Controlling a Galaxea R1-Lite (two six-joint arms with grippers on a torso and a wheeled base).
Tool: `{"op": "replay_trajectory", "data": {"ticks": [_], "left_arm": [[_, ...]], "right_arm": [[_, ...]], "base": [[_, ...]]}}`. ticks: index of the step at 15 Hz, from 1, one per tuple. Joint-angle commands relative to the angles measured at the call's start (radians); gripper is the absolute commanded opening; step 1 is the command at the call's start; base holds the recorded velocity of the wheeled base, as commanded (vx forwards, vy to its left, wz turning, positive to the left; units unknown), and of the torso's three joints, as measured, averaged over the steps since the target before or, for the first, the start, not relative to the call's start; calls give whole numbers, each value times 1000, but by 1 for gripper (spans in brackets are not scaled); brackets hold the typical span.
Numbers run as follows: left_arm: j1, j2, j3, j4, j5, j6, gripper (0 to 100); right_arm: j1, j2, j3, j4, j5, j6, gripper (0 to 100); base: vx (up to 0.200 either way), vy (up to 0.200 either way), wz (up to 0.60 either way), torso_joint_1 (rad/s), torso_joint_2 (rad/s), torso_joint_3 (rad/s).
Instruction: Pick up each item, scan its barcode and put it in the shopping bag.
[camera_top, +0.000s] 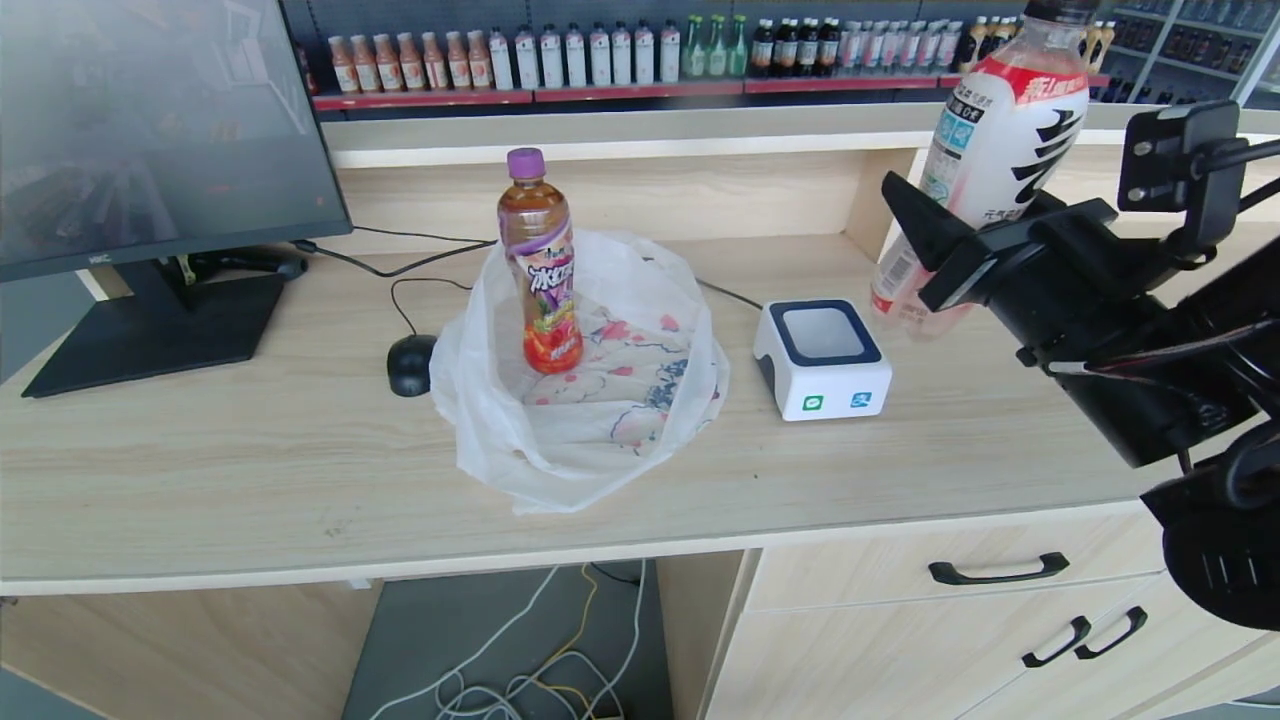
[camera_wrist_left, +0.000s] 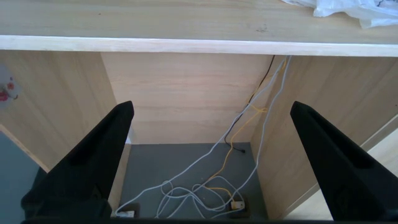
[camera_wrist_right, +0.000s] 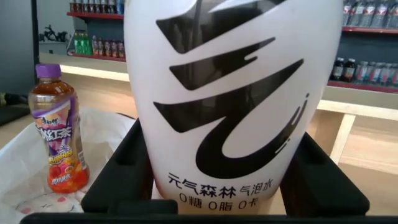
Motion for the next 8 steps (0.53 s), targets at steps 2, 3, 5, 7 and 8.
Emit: {"op": "replay_trajectory", "data": {"ticks": [2, 3, 5, 7, 8], "left_arm": [[0, 1, 0, 0, 0, -14, 100], [0, 1, 0, 0, 0, -12, 100], [0, 0, 0, 0, 0, -14, 100], [0, 1, 0, 0, 0, -16, 100], [0, 1, 0, 0, 0, -14, 100]], "right_arm": [[-2, -2, 60, -42, 0, 11, 0], [-4, -3, 57, -42, 0, 13, 0], [-14, -6, 54, -42, 0, 14, 0], [-22, -3, 50, -43, 0, 16, 0], [-53, -2, 42, -43, 0, 34, 0]], "base": [[0, 0, 0, 0, 0, 0], [0, 0, 0, 0, 0, 0], [0, 0, 0, 0, 0, 0], [0, 0, 0, 0, 0, 0], [0, 200, 0, 2, 2, 2]]}}
